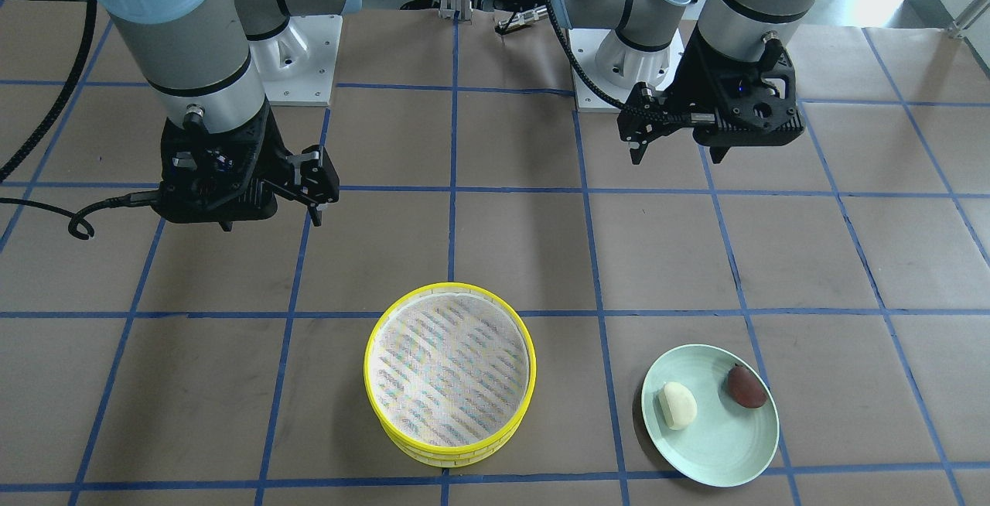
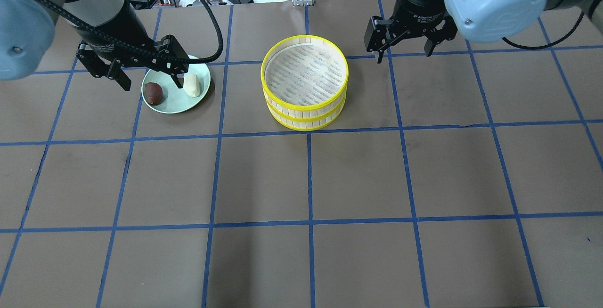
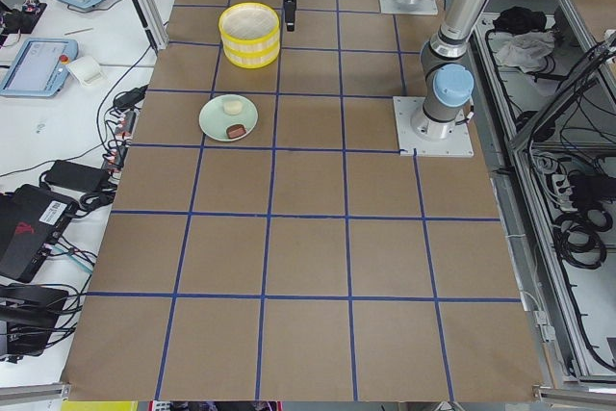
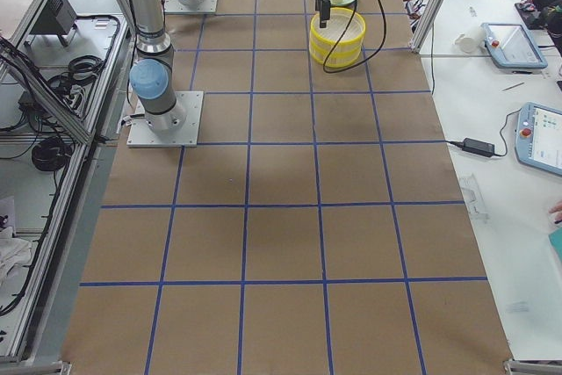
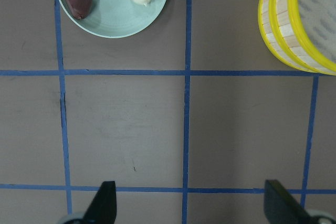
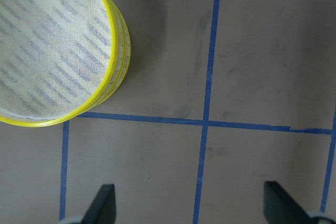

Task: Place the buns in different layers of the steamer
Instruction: 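Move left gripper to the plate while right gripper reaches the steamer's top tier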

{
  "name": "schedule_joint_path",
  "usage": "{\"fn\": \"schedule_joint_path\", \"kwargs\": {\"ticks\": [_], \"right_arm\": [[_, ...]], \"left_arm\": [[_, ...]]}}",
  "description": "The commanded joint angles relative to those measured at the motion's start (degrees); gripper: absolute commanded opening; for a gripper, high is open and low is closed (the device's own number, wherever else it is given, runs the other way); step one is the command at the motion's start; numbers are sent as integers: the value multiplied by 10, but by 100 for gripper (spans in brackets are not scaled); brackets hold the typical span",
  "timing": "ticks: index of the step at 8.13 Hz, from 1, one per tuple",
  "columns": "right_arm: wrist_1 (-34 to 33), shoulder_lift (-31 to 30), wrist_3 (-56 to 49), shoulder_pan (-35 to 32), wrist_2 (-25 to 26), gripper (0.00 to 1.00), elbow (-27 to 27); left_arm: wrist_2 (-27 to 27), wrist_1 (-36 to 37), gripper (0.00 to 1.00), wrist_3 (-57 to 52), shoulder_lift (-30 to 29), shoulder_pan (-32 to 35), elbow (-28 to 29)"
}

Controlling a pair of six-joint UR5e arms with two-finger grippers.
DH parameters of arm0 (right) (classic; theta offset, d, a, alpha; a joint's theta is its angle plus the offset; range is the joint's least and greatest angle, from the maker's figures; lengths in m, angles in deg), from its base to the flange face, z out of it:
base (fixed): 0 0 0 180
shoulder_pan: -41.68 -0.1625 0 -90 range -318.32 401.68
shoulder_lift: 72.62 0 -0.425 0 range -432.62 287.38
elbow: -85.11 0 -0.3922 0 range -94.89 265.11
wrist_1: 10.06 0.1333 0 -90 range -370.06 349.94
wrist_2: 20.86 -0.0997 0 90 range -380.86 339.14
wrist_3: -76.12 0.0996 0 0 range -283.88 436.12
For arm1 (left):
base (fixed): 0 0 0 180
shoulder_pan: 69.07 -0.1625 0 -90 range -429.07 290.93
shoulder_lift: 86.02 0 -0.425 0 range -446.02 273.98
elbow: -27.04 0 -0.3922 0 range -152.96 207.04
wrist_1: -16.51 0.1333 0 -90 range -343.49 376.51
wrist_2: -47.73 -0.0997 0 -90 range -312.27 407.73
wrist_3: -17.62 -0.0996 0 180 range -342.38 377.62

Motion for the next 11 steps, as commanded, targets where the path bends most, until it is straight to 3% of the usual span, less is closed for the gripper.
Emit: {"fn": "schedule_joint_path", "kwargs": {"ticks": [1,4,5,6,8,11], "right_arm": [[0,0,0,1,0,100,0],[-2,3,7,0,-3,100,-1],[-30,11,14,-6,-2,100,-5],[-49,35,25,-7,-5,100,-10],[-150,95,52,-36,-11,100,-10],[-229,164,73,-40,-45,100,-5]], "left_arm": [[1,0,100,-1,1,-1,-1],[-4,14,100,-8,-16,-36,-3],[-4,28,100,-10,-34,-51,-4],[-4,85,100,-9,-67,-53,-4],[-2,206,100,-8,-137,-53,-5],[-5,313,100,-9,-226,-54,-13]]}}
